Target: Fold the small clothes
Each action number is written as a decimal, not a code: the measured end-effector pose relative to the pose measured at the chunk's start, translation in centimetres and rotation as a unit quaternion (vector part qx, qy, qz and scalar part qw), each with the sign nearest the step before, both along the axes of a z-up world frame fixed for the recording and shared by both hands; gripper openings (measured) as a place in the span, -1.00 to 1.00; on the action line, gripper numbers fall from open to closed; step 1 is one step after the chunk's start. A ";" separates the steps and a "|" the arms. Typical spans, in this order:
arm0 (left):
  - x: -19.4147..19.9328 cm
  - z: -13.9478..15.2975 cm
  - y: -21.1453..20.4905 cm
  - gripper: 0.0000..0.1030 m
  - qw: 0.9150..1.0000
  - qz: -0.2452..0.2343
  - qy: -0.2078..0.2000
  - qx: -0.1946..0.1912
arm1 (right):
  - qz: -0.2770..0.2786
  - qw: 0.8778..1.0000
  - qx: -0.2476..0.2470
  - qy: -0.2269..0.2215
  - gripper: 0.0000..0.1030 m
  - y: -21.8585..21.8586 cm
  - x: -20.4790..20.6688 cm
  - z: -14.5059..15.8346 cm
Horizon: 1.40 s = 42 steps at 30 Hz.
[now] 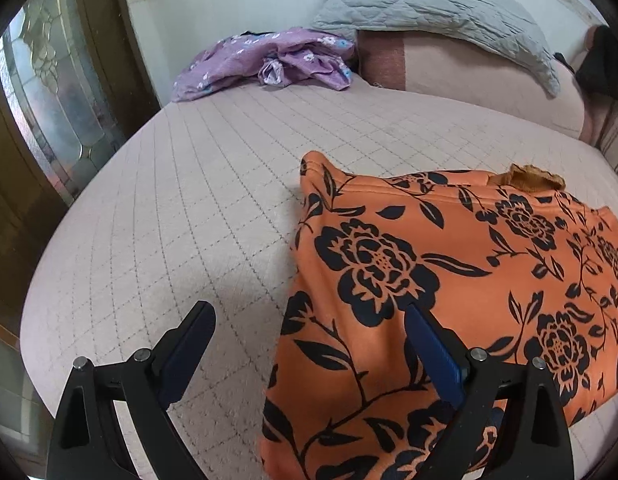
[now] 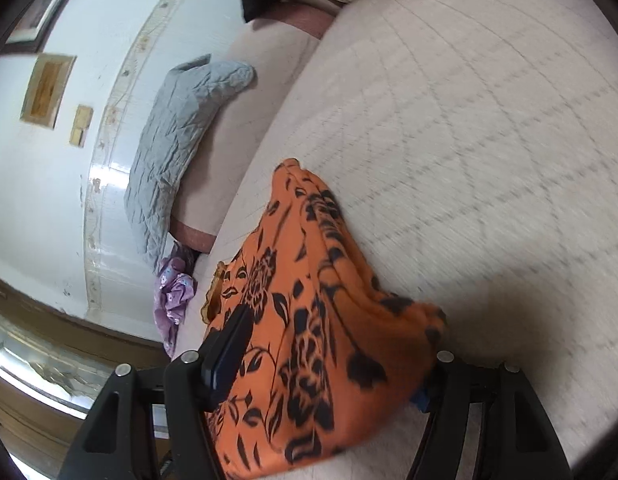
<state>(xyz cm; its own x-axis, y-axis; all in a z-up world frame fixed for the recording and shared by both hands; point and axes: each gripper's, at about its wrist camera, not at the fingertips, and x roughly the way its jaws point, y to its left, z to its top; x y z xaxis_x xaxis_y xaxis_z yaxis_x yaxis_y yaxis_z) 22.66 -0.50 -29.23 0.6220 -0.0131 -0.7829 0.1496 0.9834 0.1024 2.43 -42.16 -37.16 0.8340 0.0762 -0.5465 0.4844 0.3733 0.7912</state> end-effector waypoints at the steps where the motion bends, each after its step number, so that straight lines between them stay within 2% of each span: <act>1: 0.2 -0.1 0.1 0.86 1.000 0.002 0.002 -0.002 | 0.004 1.000 -0.014 0.002 0.36 0.1 0.4 0.1; 3: 0.3 0.0 0.1 0.86 1.000 0.004 0.001 -0.003 | 0.017 0.999 -0.042 0.007 0.28 0.6 0.9 0.4; 4: 0.3 0.0 0.1 0.86 1.000 0.004 -0.001 -0.004 | 0.025 0.998 -0.058 0.015 0.05 0.9 1.2 0.5; 5: 0.3 0.0 0.0 0.86 1.000 0.004 -0.002 -0.004 | 0.032 0.997 -0.069 0.025 -0.40 1.0 1.4 0.5; 9: 0.6 0.0 0.0 0.86 1.000 0.005 0.000 -0.009 | 0.044 0.997 -0.059 0.032 -0.49 0.7 1.5 -0.2; 16: 0.7 0.1 0.5 0.86 1.000 0.013 0.000 -0.018 | 0.054 0.994 -0.080 0.042 -0.60 1.4 1.9 0.5; 19: 0.7 0.1 0.6 0.86 1.000 0.013 0.000 -0.016 | 0.055 0.995 -0.074 0.045 -0.60 1.3 1.9 0.5; 24: 0.4 0.0 0.4 0.86 1.000 0.008 -0.002 -0.004 | 0.042 0.998 -0.017 0.034 -0.52 0.5 1.2 -0.5; 29: 0.1 0.6 1.4 0.86 0.999 0.025 -0.019 0.003 | 0.051 0.998 -0.019 0.040 -0.22 1.0 1.3 0.2; 30: 0.2 0.8 1.9 0.86 0.999 0.035 -0.022 0.001 | 0.053 0.997 -0.022 0.043 -0.14 1.1 1.4 0.4; 31: 0.3 0.9 2.4 0.86 0.999 0.046 -0.025 0.001 | 0.056 0.997 -0.022 0.043 0.03 1.2 1.5 0.5; 32: 0.4 0.8 2.7 0.86 0.998 0.053 -0.026 0.008 | 0.059 0.997 -0.018 0.040 0.14 1.3 1.6 0.7; 34: 0.6 -0.3 2.7 0.86 0.998 0.048 -0.006 0.035 | 0.058 0.997 -0.012 0.046 0.22 1.2 1.3 1.2; 36: 0.4 -0.8 2.3 0.86 0.998 0.033 -0.001 0.051 | 0.045 0.996 -0.039 0.065 0.22 1.0 0.8 2.6; 39: -0.3 0.2 2.8 0.86 0.998 0.026 -0.027 0.050 | 0.014 0.991 -0.108 0.082 0.23 0.7 -0.6 5.2; 42: -0.3 0.5 4.0 0.86 0.998 0.046 -0.028 0.031 | -0.035 0.972 -0.214 0.095 0.23 1.1 -2.2 8.7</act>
<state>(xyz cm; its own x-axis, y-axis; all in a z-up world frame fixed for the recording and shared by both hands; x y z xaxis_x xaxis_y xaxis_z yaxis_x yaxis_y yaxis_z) 22.34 3.52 -28.72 0.6606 0.0944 -0.7448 0.0510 0.9841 0.1699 0.26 -41.07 -28.48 0.7098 -0.2452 -0.6604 0.6429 0.6087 0.4649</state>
